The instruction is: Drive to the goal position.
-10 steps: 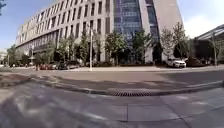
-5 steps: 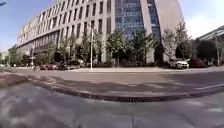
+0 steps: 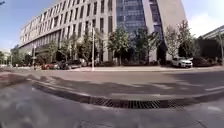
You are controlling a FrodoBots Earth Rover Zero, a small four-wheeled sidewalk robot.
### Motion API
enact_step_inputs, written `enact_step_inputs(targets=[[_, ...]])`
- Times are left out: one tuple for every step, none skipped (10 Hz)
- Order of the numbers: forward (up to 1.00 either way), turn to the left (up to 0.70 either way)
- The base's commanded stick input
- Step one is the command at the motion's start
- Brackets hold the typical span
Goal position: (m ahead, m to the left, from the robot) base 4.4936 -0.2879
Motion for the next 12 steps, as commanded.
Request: enact_step_inputs(targets=[[0.7, 0.0], [0.7, 0.0], [0.7, 0.0], [0.7, 0.0], [0.7, 0.0], [0.7, 0.0], [0.7, 0.0], [0.7, 0.0], [0.7, -0.04], [0.7, -0.14], [0.7, -0.14], [0.7, -0.14]])
